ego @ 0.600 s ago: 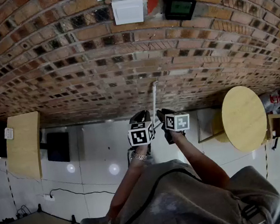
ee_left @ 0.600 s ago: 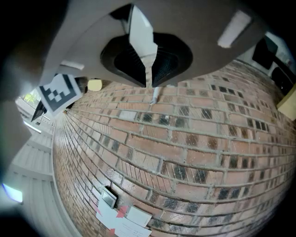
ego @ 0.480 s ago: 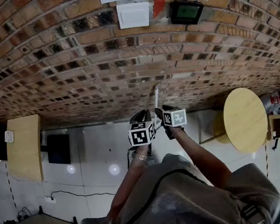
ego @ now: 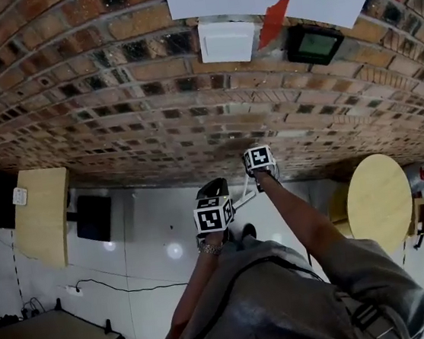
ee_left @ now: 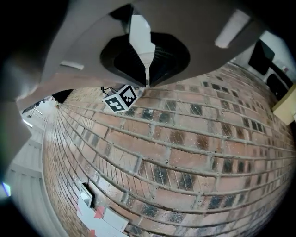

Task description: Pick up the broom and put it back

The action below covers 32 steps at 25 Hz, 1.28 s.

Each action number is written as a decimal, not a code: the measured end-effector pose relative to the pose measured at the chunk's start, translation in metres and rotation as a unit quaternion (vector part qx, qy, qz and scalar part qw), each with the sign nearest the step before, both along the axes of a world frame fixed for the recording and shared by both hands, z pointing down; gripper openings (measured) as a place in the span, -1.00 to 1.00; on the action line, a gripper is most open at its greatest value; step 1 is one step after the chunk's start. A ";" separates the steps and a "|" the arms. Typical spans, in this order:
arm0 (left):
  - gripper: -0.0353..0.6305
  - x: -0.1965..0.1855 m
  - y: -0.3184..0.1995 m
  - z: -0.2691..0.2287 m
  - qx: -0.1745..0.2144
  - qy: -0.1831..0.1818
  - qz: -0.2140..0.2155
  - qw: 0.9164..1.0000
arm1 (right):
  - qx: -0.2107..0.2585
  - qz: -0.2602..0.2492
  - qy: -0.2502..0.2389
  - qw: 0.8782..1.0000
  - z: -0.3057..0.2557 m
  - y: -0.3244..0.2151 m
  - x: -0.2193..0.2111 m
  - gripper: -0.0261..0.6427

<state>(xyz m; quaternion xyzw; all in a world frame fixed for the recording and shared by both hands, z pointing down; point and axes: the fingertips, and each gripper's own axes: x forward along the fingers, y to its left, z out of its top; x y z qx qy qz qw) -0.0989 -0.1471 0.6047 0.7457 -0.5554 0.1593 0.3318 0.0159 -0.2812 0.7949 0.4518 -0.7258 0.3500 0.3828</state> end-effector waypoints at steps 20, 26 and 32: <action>-0.88 0.025 -0.045 -0.015 0.026 -0.024 0.043 0.998 | 0.101 -0.027 -0.056 0.993 -0.102 0.077 0.027 -0.62; -0.88 0.050 -0.058 -0.017 0.039 -0.031 0.066 0.997 | 0.112 -0.008 -0.099 0.989 -0.172 0.090 0.030 -0.62; -0.89 0.067 -0.057 -0.017 0.029 -0.042 0.089 0.995 | 0.106 0.001 -0.112 0.988 -0.188 0.092 0.025 -0.61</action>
